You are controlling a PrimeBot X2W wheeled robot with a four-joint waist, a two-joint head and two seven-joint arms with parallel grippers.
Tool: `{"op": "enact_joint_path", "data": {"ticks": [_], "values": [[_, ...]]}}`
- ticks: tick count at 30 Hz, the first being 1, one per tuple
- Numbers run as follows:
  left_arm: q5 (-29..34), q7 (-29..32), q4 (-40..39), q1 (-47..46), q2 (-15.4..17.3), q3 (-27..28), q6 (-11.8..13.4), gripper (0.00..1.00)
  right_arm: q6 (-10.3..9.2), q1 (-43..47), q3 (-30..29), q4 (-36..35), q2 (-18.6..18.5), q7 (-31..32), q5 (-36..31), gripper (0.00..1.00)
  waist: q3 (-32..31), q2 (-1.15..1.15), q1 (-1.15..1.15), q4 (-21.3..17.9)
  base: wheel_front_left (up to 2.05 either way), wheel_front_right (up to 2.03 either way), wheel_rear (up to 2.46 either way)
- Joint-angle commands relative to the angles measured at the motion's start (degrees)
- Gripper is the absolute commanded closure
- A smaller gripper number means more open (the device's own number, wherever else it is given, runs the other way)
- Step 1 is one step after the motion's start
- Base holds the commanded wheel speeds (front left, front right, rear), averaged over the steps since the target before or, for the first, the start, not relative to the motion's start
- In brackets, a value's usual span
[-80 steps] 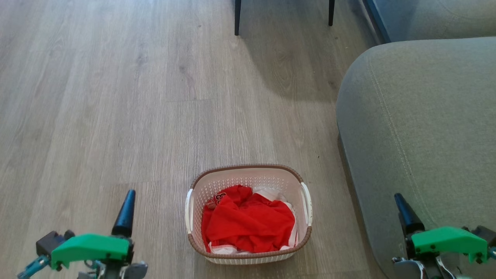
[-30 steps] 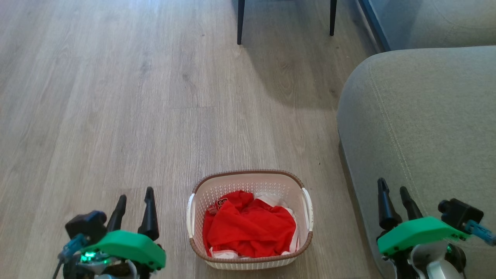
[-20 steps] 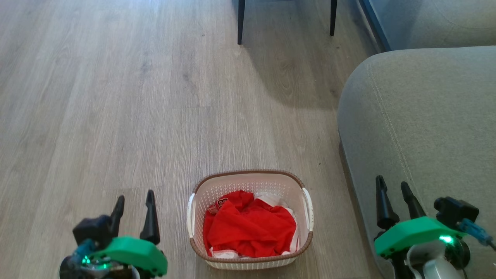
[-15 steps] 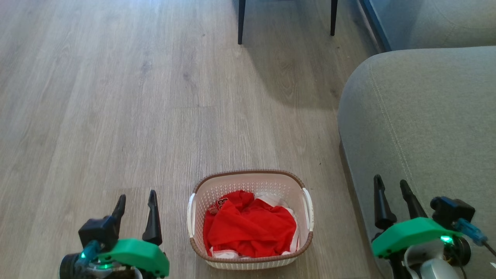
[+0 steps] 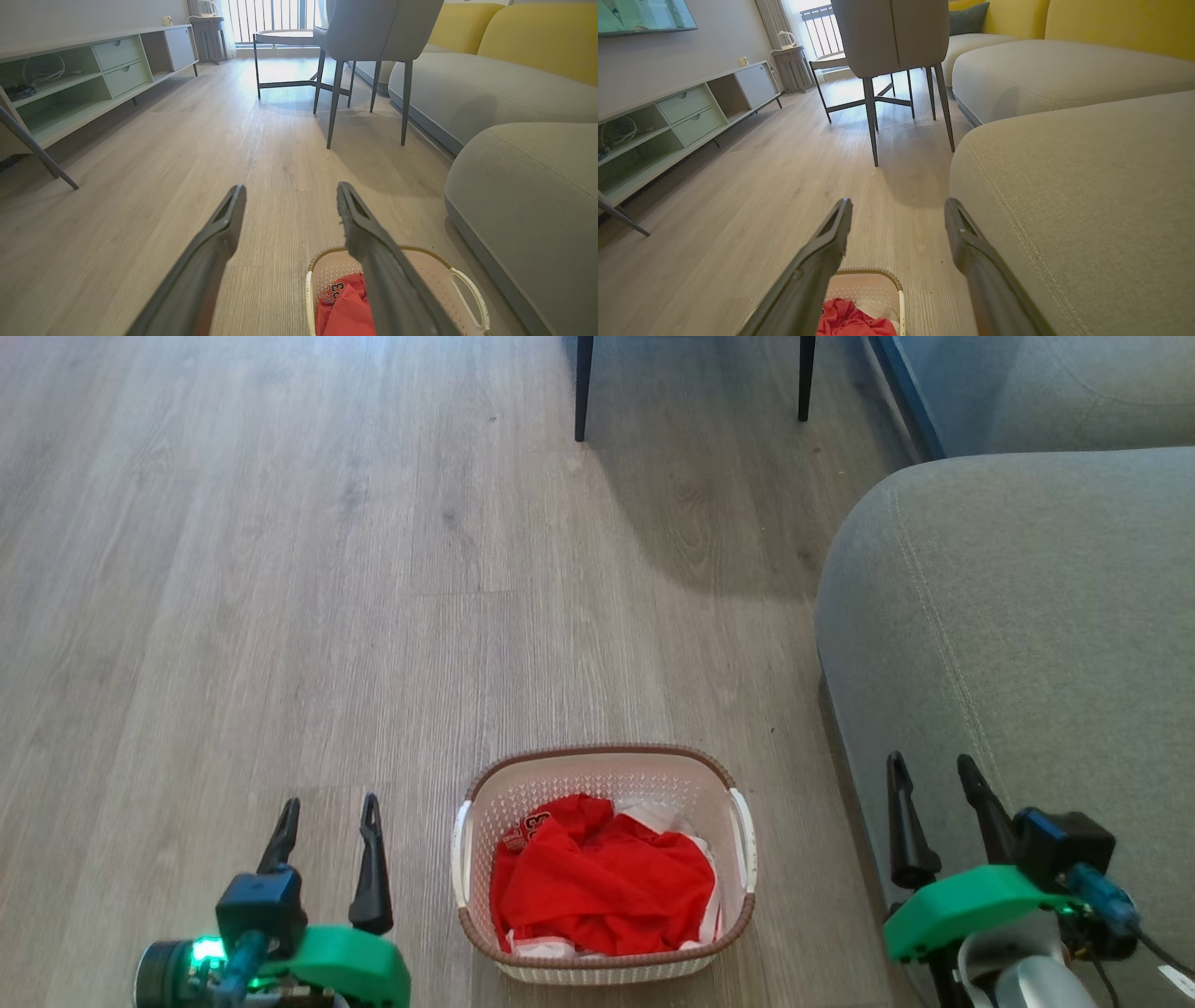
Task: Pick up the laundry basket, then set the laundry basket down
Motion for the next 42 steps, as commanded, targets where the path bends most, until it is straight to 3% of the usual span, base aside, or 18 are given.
{"op": "enact_joint_path", "data": {"ticks": [1, 12, 42], "values": [[2.08, -1.06, -2.15, -1.57, 0.33, 1.45, 0.34, 0.00, -0.08, -0.90, 1.69, -2.48, -0.70, -1.08, -2.23, 0.00, -0.04, 0.00, 0.00, 0.01, 0.00, 0.00, 0.00], [9.18, -2.81, -1.95, -1.10, -0.56, 1.85, 0.07, 0.00, -0.09, -0.94, 2.64, -2.97, -0.78, -2.80, -8.91, 0.00, -0.11, 0.00, 0.00, 0.10, 0.00, 0.00, 0.00], [10.62, -2.81, -1.46, -0.95, -2.46, 4.35, -2.00, 0.00, -0.09, -1.10, 1.72, -2.43, -0.78, -2.80, -9.29, 0.00, 0.22, 0.00, 0.00, 0.15, 0.00, 0.00, 0.00]]}}
